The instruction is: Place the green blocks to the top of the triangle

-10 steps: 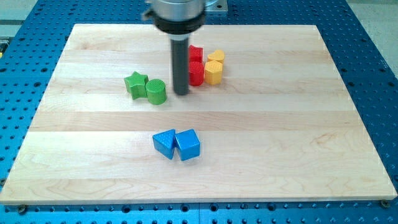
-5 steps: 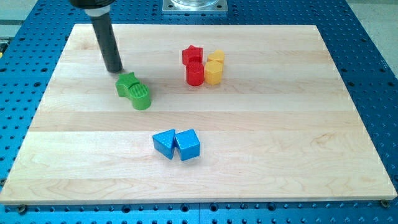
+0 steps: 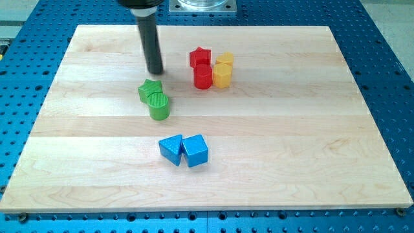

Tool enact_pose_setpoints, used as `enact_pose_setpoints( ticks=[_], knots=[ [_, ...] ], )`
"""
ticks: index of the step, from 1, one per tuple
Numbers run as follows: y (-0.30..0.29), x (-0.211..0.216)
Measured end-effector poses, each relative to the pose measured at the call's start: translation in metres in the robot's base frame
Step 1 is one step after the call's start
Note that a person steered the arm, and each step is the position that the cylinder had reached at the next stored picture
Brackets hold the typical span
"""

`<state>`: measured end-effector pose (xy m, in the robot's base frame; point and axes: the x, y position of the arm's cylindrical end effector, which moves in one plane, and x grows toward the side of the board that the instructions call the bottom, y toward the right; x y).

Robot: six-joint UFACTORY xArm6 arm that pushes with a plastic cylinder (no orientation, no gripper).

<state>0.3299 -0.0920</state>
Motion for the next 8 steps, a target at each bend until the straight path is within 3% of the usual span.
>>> enact_pose_setpoints(
  ticks=[2, 6, 8],
  knots=[
    [-0.004, 0.102],
    [-0.041, 0.096],
    [0.005, 0.128]
  ],
)
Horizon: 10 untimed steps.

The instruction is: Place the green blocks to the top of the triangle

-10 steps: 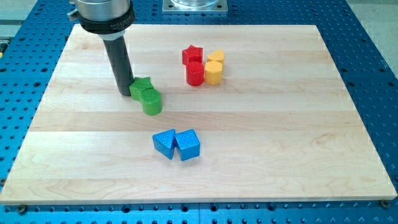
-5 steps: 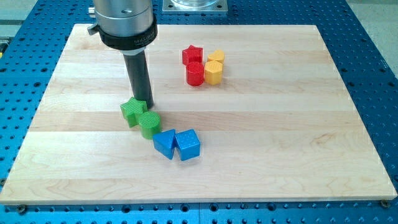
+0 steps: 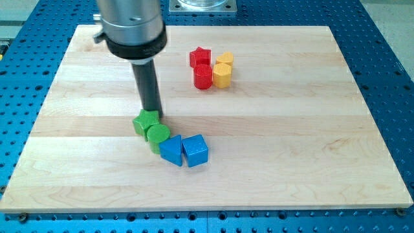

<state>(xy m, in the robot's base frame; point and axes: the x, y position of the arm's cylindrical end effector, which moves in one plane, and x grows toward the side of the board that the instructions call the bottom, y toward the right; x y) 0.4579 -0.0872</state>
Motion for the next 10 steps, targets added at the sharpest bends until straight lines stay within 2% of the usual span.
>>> enact_pose_setpoints(
  ticks=[2, 3, 5, 7, 8, 9, 10],
  knots=[
    [-0.017, 0.0],
    [-0.063, 0.0],
    [-0.094, 0.009],
    [-0.011, 0.045],
    [0.01, 0.045],
    [0.004, 0.045],
    [-0.028, 0.045]
  ],
)
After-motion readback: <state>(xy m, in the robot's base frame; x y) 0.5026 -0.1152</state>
